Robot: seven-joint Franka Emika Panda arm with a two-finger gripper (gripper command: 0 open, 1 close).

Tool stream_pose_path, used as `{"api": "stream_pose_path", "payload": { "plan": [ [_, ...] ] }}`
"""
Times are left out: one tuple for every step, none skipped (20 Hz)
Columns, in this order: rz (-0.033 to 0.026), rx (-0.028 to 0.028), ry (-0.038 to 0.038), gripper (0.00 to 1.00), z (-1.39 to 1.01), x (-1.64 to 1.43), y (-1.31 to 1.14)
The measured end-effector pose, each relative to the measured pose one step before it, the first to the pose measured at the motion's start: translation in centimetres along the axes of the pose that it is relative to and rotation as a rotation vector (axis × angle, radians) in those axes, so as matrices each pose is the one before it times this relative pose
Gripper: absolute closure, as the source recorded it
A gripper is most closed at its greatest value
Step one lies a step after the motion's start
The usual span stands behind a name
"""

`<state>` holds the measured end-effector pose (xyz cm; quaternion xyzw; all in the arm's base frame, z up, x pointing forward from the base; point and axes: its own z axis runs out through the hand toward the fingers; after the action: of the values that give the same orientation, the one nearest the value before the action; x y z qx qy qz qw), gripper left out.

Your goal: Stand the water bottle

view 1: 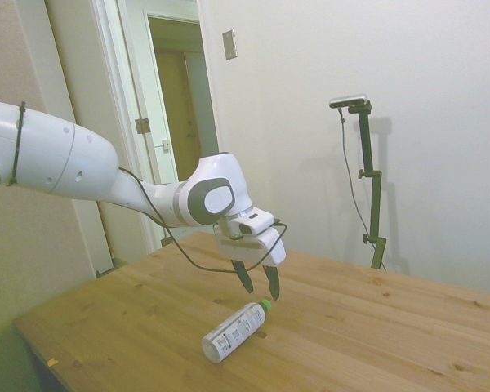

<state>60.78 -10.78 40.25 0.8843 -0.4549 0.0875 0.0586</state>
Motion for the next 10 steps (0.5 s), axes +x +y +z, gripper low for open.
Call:
{"api": "stream_pose_path", "payload": {
  "plan": [
    [-0.00201,-0.00306,0.00063,0.00,0.513,-0.083,-0.251],
    [-0.00146,-0.00382,-0.00049,0.00,0.474,-0.151,-0.220],
    [-0.00160,-0.00362,-0.00128,0.00,0.408,-0.147,-0.199],
    [-0.00049,-0.00202,0.00009,0.00,0.370,-0.078,-0.152],
    [-0.00088,-0.00131,0.00012,0.00,0.312,-0.030,-0.087],
    [-0.00048,-0.00199,-0.00057,0.00,0.327,0.004,-0.052],
    [0.00047,-0.00280,-0.00091,0.00,0.313,0.035,-0.011],
    [0.00104,-0.00368,-0.00133,0.00,0.317,0.064,0.026],
    [0.00016,-0.00398,-0.00209,0.00,0.339,0.019,0.000],
    [-0.00070,-0.00365,-0.00250,1.00,0.329,-0.033,-0.023]
  ]
}}
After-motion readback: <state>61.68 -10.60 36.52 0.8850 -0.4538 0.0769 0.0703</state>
